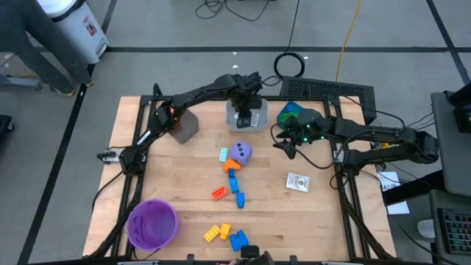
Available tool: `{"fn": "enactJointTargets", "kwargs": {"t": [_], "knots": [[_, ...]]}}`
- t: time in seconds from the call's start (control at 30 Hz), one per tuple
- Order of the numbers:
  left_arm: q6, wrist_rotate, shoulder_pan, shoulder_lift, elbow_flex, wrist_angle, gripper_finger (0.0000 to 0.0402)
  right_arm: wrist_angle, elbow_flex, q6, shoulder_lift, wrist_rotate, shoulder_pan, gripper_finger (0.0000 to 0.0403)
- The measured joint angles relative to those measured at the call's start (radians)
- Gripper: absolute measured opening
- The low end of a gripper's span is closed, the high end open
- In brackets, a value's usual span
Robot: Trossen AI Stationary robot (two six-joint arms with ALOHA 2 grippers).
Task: Pick & Place Toys
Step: Put the blue deck of cards into the gray bin, then put the brown deck of cards into the gray bin
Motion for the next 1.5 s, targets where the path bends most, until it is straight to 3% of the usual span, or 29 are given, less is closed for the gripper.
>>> {"fn": "enactJointTargets", "kwargs": {"t": [0.4,0.63,0.87,1.07,1.37,1.5], "knots": [[-0.11,-0.028,-0.007,-0.001,0.0,0.049,0.0206,-0.005,0.0,0.003,0.0,0.0,0.001,0.0233],[-0.117,-0.03,-0.013,-0.073,0.0,0.068,0.0247,-0.019,0.0,0.004,0.0,-0.001,0.001,0.0233],[-0.182,-0.029,-0.013,-0.21,0.0,0.07,0.0242,-0.024,0.0,0.027,0.0,0.0,0.001,0.0233],[-0.405,-0.005,-0.031,-0.326,0.0,0.061,0.0228,0.019,0.0,0.084,0.0,0.0,0.001,0.0233],[-0.575,0.103,-0.109,-0.398,0.0,0.189,0.0201,0.297,0.0,0.237,0.0,0.0,0.001,0.0233],[-0.606,0.097,-0.164,-0.422,0.0,0.195,0.0189,0.44,0.0,0.271,-0.02,0.004,0.001,0.0233]]}}
